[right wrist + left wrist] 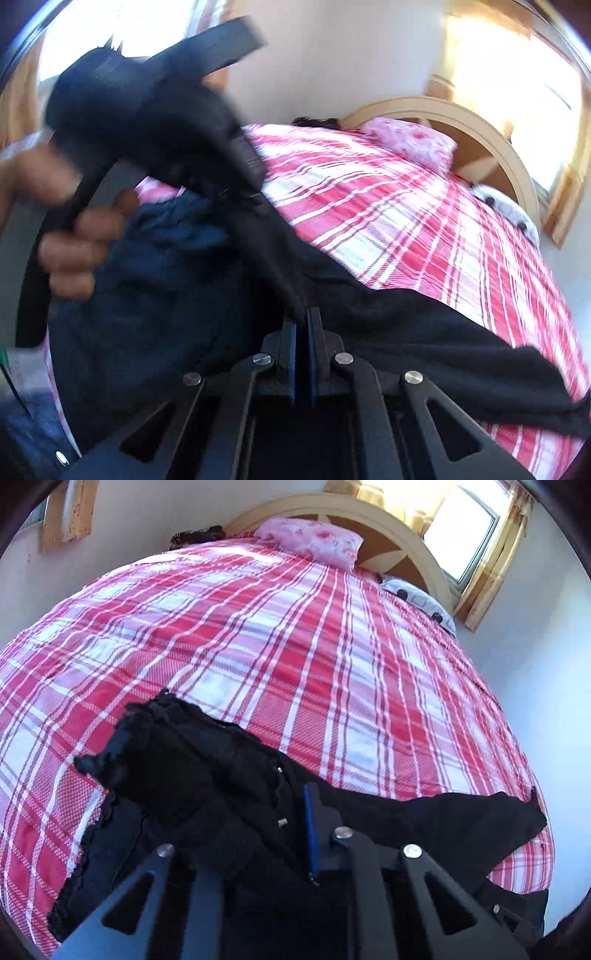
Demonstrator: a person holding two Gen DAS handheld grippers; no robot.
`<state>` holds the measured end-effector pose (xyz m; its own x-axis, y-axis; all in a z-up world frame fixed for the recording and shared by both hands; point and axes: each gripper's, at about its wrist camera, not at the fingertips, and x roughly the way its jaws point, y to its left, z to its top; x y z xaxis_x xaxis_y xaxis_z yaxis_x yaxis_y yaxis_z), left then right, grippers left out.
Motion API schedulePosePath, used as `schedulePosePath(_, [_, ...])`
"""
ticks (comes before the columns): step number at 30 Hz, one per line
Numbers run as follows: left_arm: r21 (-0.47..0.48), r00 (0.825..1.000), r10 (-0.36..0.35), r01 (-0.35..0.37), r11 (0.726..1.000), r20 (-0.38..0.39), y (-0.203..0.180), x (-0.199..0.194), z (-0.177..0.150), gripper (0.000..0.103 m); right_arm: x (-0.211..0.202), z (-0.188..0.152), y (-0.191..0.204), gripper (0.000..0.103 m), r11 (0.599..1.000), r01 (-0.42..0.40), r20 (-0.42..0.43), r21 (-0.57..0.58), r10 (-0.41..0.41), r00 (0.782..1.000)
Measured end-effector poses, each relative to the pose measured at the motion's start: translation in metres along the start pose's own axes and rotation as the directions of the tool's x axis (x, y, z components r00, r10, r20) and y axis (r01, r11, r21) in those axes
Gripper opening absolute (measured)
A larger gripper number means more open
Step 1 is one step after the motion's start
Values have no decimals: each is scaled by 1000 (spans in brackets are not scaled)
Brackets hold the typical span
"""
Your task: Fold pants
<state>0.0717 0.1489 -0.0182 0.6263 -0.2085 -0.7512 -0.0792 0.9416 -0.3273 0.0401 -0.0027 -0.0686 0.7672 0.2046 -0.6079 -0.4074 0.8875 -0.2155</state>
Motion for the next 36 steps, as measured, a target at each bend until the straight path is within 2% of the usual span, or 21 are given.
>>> schedulePosePath(2, [3,1000,-11,11,1000,20,-2,-13,3,15,-9,3,-19,11,989,-53,41,137,48,998])
schedulePosePath(3, [7,999,-11,11,1000,33,-3,-19,4,15,-14,4,-30,18,974,-86,64,210,74,995])
schedulePosePath(4, [8,999,-16,16,1000,43,-3,-25,6,15,-22,4,-44,25,950,-112,93,293,88,992])
schedulePosePath(6, [-11,997,-51,52,999,59,1,-38,10,14,-42,-2,-72,52,896,-134,155,424,74,985])
schedulePosePath(8, [-32,995,-80,83,996,65,5,-49,13,14,-64,-15,-104,59,832,-145,206,535,38,978])
schedulePosePath(9, [-35,994,-86,89,995,70,5,-53,14,14,-74,-23,-119,59,798,-151,220,584,24,975])
schedulePosePath(10, [-31,993,-90,93,995,76,4,-57,14,14,-84,-33,-139,59,753,-154,225,640,8,974])
schedulePosePath(12, [-18,991,-100,101,995,84,2,-65,13,14,-99,-60,-180,59,630,-153,217,761,-25,976])
schedulePosePath(15, [-4,989,-115,116,993,89,-3,-73,12,14,-108,-108,-234,59,429,-114,158,896,-66,985])
schedulePosePath(18, [2,988,-117,117,993,100,-5,-79,12,14,-104,-129,-259,59,312,-161,176,936,-20,984])
schedulePosePath(20, [-4,988,-117,118,993,102,-4,-82,12,14,-95,-128,-266,59,281,-198,202,939,15,979])
schedulePosePath(22, [-6,988,-118,119,993,101,-4,-83,11,14,-91,-127,-270,59,250,-184,186,951,16,982])
schedulePosePath(24, [-1,989,-111,111,994,103,-4,-84,11,14,-74,-124,-276,59,237,-163,158,958,40,987])
schedulePosePath(25, [3,989,-109,109,994,103,-4,-84,10,14,-70,-124,-278,59,217,-160,152,963,54,987])
schedulePosePath(27, [5,989,-105,106,994,103,-4,-85,11,14,-53,-126,-285,59,155,-205,193,966,87,977])
schedulePosePath(29, [7,989,-105,105,994,103,-4,-85,11,14,-44,-124,-297,59,114,-191,184,975,74,980])
schedulePosePath(30, [7,989,-105,104,995,103,-4,-85,10,14,-44,-124,-304,59,119,-195,189,973,60,980])
schedulePosePath(32, [3,990,-103,103,995,99,-3,-84,11,14,-45,-116,-318,59,169,-149,149,974,11,989])
schedulePosePath(33, [5,990,-102,102,995,95,-3,-82,12,14,-44,-115,-324,44,172,-135,138,976,-7,990])
schedulePosePath(35, [14,992,-97,96,995,79,-2,-77,14,14,-39,-117,-343,3,160,-125,128,979,-9,992])
schedulePosePath(36, [18,993,-91,90,996,71,-2,-74,15,14,-40,-118,-346,3,152,-128,129,980,1,992])
